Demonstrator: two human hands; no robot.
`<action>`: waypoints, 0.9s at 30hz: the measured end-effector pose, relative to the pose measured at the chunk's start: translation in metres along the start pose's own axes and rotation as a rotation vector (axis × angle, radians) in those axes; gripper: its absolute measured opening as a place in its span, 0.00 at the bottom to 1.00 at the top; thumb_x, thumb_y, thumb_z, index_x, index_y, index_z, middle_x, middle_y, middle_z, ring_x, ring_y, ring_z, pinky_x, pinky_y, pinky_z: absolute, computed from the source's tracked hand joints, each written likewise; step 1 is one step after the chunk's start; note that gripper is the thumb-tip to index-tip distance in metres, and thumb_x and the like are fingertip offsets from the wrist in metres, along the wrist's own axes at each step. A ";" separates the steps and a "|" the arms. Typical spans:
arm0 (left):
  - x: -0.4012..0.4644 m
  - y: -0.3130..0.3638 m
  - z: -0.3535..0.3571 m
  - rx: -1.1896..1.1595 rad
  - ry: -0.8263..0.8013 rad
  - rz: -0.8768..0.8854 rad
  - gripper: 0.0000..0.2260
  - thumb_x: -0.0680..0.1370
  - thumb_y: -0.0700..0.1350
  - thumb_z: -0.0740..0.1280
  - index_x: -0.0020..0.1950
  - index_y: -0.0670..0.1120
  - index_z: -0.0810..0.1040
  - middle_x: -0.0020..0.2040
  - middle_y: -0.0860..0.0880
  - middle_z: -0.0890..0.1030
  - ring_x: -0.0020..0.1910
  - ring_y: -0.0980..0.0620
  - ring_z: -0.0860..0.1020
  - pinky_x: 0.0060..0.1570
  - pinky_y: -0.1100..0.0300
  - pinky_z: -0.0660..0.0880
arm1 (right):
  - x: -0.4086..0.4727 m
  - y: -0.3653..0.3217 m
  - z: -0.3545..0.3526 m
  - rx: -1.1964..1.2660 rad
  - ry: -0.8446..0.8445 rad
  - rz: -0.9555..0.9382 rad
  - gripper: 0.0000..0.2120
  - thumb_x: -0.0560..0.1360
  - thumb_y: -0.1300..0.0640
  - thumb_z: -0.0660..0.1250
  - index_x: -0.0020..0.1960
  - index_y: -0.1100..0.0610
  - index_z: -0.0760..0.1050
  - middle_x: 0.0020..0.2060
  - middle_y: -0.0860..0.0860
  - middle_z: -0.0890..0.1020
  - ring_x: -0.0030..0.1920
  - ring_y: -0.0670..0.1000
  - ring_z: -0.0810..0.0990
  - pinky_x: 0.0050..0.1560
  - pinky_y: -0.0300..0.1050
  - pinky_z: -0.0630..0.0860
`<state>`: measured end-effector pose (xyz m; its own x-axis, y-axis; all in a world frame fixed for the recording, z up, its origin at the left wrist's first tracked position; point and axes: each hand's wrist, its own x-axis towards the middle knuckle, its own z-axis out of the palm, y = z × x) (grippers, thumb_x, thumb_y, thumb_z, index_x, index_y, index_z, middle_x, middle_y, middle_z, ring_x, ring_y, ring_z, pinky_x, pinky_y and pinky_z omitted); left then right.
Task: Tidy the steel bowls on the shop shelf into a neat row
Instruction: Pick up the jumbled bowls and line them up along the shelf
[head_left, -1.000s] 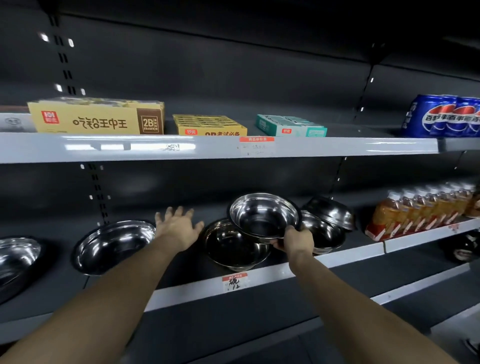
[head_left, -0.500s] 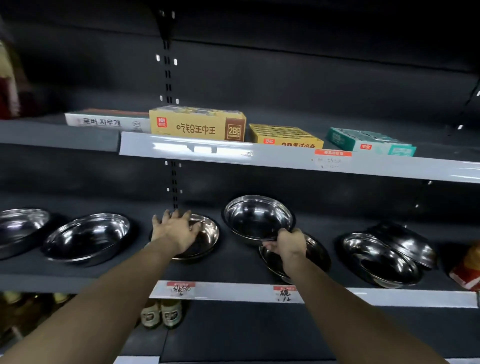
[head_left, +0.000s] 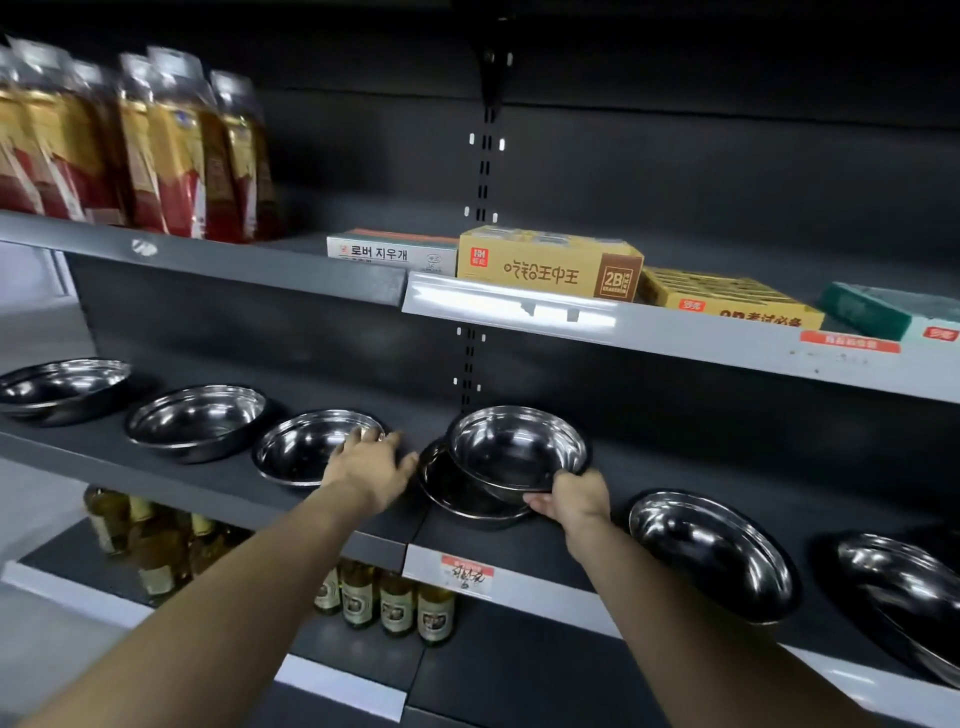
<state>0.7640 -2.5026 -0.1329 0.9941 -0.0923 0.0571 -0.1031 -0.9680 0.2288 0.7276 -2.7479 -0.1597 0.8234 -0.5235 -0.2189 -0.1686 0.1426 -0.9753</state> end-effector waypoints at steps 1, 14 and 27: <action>0.000 -0.003 0.000 -0.005 0.002 -0.004 0.27 0.81 0.60 0.53 0.78 0.53 0.60 0.78 0.44 0.61 0.79 0.43 0.54 0.75 0.47 0.57 | -0.001 0.001 0.004 -0.001 -0.007 0.006 0.14 0.79 0.65 0.55 0.63 0.64 0.70 0.33 0.58 0.84 0.28 0.57 0.85 0.42 0.51 0.86; 0.001 -0.014 0.002 -0.012 -0.039 0.020 0.28 0.81 0.60 0.54 0.79 0.52 0.58 0.79 0.44 0.59 0.79 0.42 0.53 0.75 0.47 0.58 | -0.007 0.010 0.030 -0.064 -0.084 0.056 0.12 0.82 0.64 0.57 0.64 0.65 0.70 0.39 0.61 0.84 0.33 0.59 0.86 0.48 0.52 0.84; 0.013 0.000 0.011 -0.016 -0.053 0.108 0.26 0.81 0.60 0.55 0.75 0.49 0.65 0.75 0.44 0.65 0.75 0.43 0.61 0.72 0.48 0.64 | -0.007 0.009 0.023 -0.042 -0.150 0.141 0.08 0.79 0.69 0.63 0.58 0.70 0.71 0.37 0.62 0.81 0.40 0.60 0.85 0.36 0.43 0.84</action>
<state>0.7776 -2.5059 -0.1427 0.9775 -0.2087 0.0313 -0.2100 -0.9480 0.2392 0.7335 -2.7236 -0.1659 0.8611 -0.3693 -0.3495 -0.3078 0.1685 -0.9364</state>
